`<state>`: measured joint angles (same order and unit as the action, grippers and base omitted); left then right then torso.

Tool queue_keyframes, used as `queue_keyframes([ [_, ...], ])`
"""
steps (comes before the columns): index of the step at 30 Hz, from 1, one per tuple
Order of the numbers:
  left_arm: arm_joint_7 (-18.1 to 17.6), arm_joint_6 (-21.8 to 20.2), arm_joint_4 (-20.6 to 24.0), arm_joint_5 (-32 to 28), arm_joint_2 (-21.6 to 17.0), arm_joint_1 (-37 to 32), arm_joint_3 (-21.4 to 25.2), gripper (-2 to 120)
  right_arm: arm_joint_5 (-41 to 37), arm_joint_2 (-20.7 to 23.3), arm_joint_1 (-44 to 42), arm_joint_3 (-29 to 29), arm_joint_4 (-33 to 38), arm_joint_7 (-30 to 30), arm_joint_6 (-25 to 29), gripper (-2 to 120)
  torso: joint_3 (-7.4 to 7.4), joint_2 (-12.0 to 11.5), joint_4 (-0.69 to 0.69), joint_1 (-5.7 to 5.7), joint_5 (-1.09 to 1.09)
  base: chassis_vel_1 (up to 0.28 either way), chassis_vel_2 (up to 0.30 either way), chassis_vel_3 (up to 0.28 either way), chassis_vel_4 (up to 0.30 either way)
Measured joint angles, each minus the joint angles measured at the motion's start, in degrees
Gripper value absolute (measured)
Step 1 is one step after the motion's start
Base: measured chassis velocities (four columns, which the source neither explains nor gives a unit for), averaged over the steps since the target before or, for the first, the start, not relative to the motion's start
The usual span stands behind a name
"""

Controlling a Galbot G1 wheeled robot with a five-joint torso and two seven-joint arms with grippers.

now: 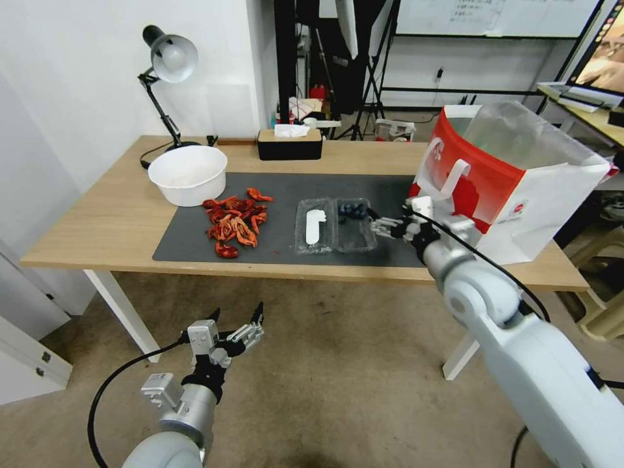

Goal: Close the takeout container lid, then place the container into the takeout bag.

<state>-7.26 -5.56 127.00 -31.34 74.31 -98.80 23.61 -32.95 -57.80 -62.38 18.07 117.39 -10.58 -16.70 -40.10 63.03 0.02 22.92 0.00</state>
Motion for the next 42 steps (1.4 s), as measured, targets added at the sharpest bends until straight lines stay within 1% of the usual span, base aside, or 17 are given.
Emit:
queue_keyframes([
  [1,0.1,0.0,0.0,0.0,0.0,0.0,0.0,100,3.1,-1.2,-4.1,1.8,0.9,0.9,4.1,100,0.00,0.0,-0.01,0.00,0.00,0.000,0.000,0.000,0.000],
  [2,0.1,0.0,0.0,0.0,0.0,0.0,0.0,100,3.1,-1.2,-4.1,1.8,0.9,0.9,4.1,100,0.00,0.0,-0.01,0.00,0.00,0.000,0.000,0.000,0.000],
  [5,0.3,0.2,0.0,-0.1,-0.2,0.0,0.0,100,9.7,-4.8,-12.5,4.4,2.4,2.0,12.0,100,0.00,0.0,-0.04,-0.01,0.02,0.000,0.000,0.000,0.000],
  [7,0.3,0.3,0.0,-0.2,-0.3,0.0,0.1,100,11.3,-5.9,-14.4,5.0,2.8,2.1,13.9,100,0.00,0.0,-0.03,-0.01,0.01,0.000,0.000,0.000,0.000],
  [10,0.3,0.4,0.0,-0.4,-0.3,0.3,0.1,100,17.8,-11.1,-22.9,7.7,4.4,3.5,22.9,100,0.00,0.0,-0.01,-0.01,-0.01,0.000,0.000,0.000,0.000],
  [13,0.3,0.4,0.0,-0.5,-0.3,0.5,-0.1,100,20.3,-13.9,-27.6,8.4,5.1,4.2,27.2,100,0.00,0.0,-0.02,-0.01,-0.01,0.000,0.000,0.000,0.000],
  [15,0.3,0.4,0.0,-0.5,-0.3,0.5,-0.1,100,21.0,-14.5,-28.6,8.5,5.1,4.4,28.1,100,0.00,0.0,-0.03,-0.01,0.00,0.000,0.000,0.000,0.000],
  [17,0.3,0.5,-0.1,-0.6,-0.3,0.6,-0.4,100,24.6,-18.0,-33.3,9.1,4.7,4.7,33.0,100,0.00,0.0,-0.01,-0.01,-0.02,0.000,0.000,0.000,0.000],
  [19,0.4,0.6,-0.1,-0.6,-0.3,0.6,-0.5,100,25.5,-18.8,-34.4,9.2,4.5,4.7,34.0,100,0.00,0.0,-0.02,-0.01,-0.01,0.000,0.000,0.000,0.000],
  [21,0.3,0.8,-0.1,-1.3,-0.4,0.6,-0.9,100,27.3,-21.0,-37.8,9.4,3.4,4.7,37.6,100,0.00,0.0,-0.02,-0.01,0.00,0.000,0.000,0.000,0.000],
  [32,-0.8,1.9,1.4,-3.7,0.3,0.9,-1.2,100,27.8,-21.4,-38.6,8.3,2.8,4.8,38.6,100,0.00,0.0,-0.01,-0.01,0.01,0.000,0.000,0.000,0.000],
  [36,-2.6,2.2,3.1,-8.0,0.5,2.2,-2.1,100,27.9,-20.9,-38.2,7.5,2.8,4.9,38.2,100,0.00,0.0,0.01,-0.01,0.01,0.000,0.000,0.000,0.000],
  [37,-3.8,2.2,3.8,-11.3,0.2,3.6,-2.9,100,28.1,-20.8,-38.3,7.4,2.8,5.0,38.1,100,0.00,0.0,0.01,-0.01,0.01,0.000,0.000,0.000,0.000],
  [38,-5.2,2.1,4.7,-17.7,-0.7,6.4,-4.4,100,28.6,-20.9,-38.7,7.3,3.2,5.0,38.0,100,0.00,0.0,0.00,0.00,0.01,0.000,0.000,0.000,0.000],
  [39,-5.2,2.1,4.7,-17.7,-0.7,6.4,-4.4,100,28.6,-20.9,-38.7,7.3,3.2,5.0,38.0,100,0.00,0.0,0.00,0.00,0.01,0.000,0.000,0.000,0.000],
  [41,-9.5,3.2,5.0,-29.3,-2.6,13.4,-8.6,100,29.6,-22.1,-39.7,7.4,4.4,5.2,37.9,100,-0.01,0.0,-0.03,0.00,0.00,0.000,0.000,0.000,0.000],
  [42,-9.5,3.2,5.0,-29.3,-2.6,13.4,-8.6,100,29.6,-22.1,-39.7,7.4,4.4,5.2,37.9,100,-0.01,0.0,-0.03,0.00,0.00,0.000,0.000,0.000,0.000],
])
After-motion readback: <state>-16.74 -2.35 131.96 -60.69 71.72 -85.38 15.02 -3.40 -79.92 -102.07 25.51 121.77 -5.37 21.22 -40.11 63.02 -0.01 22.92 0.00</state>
